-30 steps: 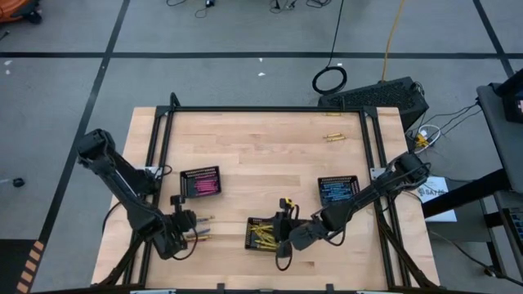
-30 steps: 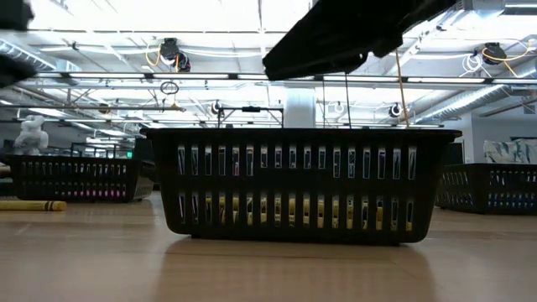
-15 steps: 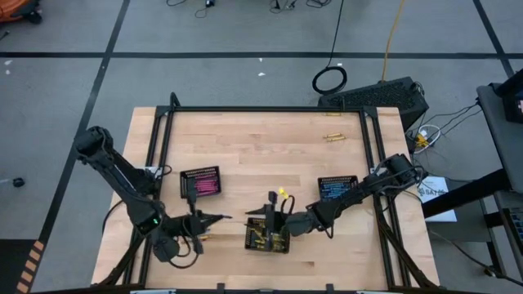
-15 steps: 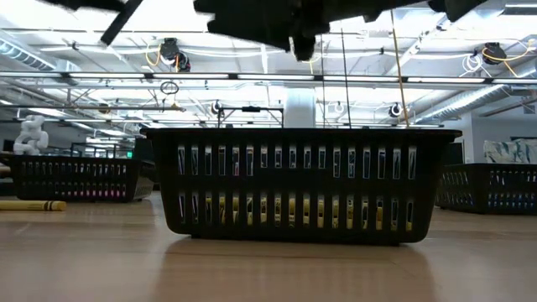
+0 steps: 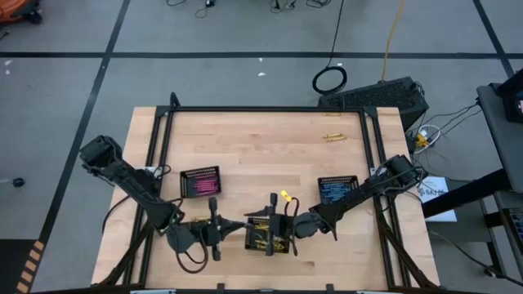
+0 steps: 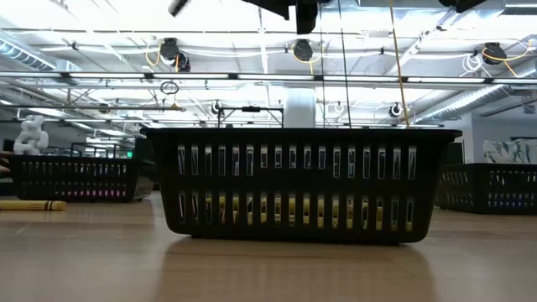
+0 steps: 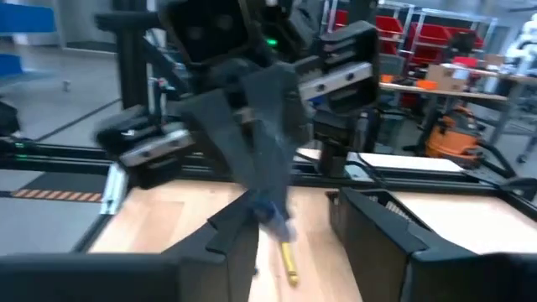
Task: Sort crayons
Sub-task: Put the blue crayon into the right black bin
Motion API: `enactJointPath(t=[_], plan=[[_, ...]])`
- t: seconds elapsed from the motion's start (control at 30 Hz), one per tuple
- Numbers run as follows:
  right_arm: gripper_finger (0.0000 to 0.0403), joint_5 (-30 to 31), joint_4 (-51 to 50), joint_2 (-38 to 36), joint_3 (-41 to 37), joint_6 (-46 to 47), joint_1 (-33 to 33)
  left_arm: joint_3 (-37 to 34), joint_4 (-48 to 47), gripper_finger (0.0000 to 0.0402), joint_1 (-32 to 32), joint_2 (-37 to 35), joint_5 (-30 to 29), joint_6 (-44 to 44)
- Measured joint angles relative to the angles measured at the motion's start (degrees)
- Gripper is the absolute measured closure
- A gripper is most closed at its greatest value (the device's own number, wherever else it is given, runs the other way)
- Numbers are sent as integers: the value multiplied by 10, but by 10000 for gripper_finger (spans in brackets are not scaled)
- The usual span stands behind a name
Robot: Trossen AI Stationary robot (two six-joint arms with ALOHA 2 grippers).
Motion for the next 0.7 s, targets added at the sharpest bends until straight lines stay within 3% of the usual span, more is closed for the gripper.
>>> enactJointPath(t=[0.3, 0.53, 0.7], plan=[[394, 4, -13, 0, 0, -14, 8, 0, 11, 401, 5, 1, 9, 12], [400, 33, -123, -12, 0, 52, 8, 0, -3, 401, 4, 1, 7, 12], [385, 17, -300, -47, 15, 176, 4, 1, -36, 401, -8, -6, -50, 11]])
